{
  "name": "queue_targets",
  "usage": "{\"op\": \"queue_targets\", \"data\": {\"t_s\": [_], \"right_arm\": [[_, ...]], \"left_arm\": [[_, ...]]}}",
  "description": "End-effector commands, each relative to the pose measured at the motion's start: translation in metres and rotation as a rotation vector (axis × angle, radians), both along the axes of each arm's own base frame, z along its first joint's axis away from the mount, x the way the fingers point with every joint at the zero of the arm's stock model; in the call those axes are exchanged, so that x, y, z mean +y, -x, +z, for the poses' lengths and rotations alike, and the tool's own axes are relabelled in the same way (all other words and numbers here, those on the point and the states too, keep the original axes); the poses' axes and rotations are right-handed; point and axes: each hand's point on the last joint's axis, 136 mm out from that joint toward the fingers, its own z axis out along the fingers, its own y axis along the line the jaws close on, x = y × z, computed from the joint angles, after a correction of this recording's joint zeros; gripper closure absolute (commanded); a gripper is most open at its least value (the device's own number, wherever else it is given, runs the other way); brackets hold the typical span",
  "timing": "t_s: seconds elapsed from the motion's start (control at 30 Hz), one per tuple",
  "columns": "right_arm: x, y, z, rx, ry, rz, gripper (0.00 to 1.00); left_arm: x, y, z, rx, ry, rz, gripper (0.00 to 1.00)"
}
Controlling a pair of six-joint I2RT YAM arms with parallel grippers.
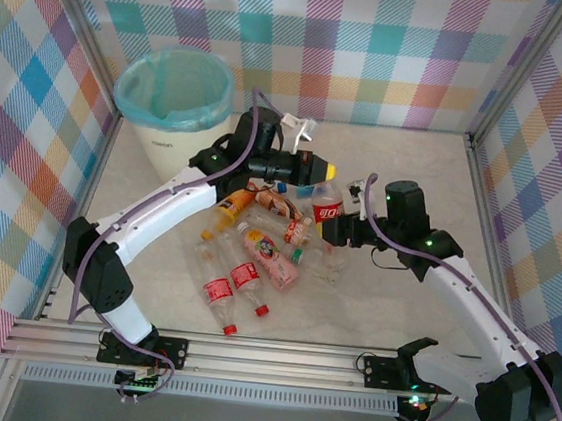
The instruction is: Put the plastic bottles in the bin
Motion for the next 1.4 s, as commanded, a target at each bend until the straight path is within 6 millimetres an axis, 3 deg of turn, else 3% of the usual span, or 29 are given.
{"op": "queue_targets", "data": {"t_s": [0.0,0.07,0.2,0.47,0.73,0.9,1.03,1.17,1.37], "right_arm": [[0.005,-0.009,0.037,-0.094,-0.032,-0.002,0.42],[0.006,-0.013,0.051,-0.118,-0.043,-0.011,0.35],[0.003,-0.031,0.079,-0.168,-0.055,-0.089,0.01],[0.007,-0.051,0.141,-0.29,-0.122,-0.128,0.01],[0.007,-0.054,0.197,-0.399,-0.216,-0.16,0.01],[0.02,-0.064,0.198,-0.371,-0.216,-0.136,0.03],[0.043,-0.072,0.195,-0.331,-0.203,-0.084,0.04],[0.073,-0.082,0.19,-0.301,-0.175,-0.02,0.05],[0.13,-0.091,0.173,-0.23,-0.143,0.094,0.08]], "left_arm": [[0.018,0.005,0.031,-0.061,0.005,0.054,1.0],[0.026,0.002,0.042,-0.081,-0.002,0.09,1.0],[0.05,-0.006,0.073,-0.12,0.0,0.193,1.0],[0.115,-0.023,0.152,-0.275,0.008,0.426,1.0],[0.177,-0.026,0.233,-0.518,-0.03,0.665,1.0],[0.215,-0.033,0.256,-0.605,-0.059,0.822,1.0],[0.248,-0.035,0.276,-0.66,-0.074,0.934,1.0],[0.277,-0.04,0.284,-0.698,-0.123,1.04,1.0],[0.328,-0.062,0.282,-0.699,-0.214,1.209,1.0]]}}
